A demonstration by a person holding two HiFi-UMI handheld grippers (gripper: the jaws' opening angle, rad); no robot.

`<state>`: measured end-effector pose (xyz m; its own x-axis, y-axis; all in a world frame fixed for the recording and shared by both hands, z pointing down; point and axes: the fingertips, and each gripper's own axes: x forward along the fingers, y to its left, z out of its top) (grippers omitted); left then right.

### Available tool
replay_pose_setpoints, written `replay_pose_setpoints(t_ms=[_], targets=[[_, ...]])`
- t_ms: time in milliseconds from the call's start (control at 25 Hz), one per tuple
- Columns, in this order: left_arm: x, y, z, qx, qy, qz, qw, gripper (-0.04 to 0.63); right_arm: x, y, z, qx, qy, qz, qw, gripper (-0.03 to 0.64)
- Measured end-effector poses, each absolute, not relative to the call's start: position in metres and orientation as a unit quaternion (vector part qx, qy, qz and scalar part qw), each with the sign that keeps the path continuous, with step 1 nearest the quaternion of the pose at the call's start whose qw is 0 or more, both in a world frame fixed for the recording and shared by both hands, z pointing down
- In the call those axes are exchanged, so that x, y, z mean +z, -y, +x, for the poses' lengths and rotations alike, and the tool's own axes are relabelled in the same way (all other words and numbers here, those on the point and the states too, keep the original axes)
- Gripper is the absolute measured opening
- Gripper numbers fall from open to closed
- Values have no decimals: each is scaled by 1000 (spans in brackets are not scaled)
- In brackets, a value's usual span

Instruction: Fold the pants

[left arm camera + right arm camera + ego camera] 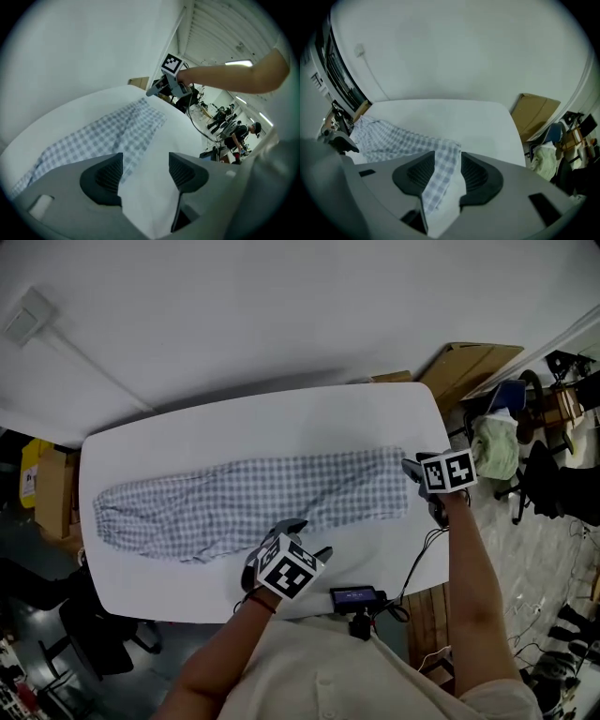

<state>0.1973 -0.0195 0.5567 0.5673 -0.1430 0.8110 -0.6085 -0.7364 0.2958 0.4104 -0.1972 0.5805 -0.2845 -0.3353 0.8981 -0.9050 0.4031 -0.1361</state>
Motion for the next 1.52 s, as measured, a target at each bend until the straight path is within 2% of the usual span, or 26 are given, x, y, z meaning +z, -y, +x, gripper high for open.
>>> replay_pose_setpoints(t_ms=[200,480,600,1040,1120,1280,1520], targets=[[529,56,229,399,197,865,232,291,588,129,407,421,710,421,375,183],[509,133,288,442,95,883,129,261,616,88,411,464,678,430,373,183],[508,166,318,464,53,881,73,211,625,87,410,464,670,442,374,182],[562,205,381,575,-172,784,-158,209,636,88,396,450,661,465,380,160],[567,212,391,577,-193,776,-164,209,636,91,398,439,665,462,391,142],[570,213,403,577,-224,769,-159,209,634,88,411,449,672,425,407,64],[580,190,424,548,-299,758,-189,209,635,75,424,459,674,409,410,60]])
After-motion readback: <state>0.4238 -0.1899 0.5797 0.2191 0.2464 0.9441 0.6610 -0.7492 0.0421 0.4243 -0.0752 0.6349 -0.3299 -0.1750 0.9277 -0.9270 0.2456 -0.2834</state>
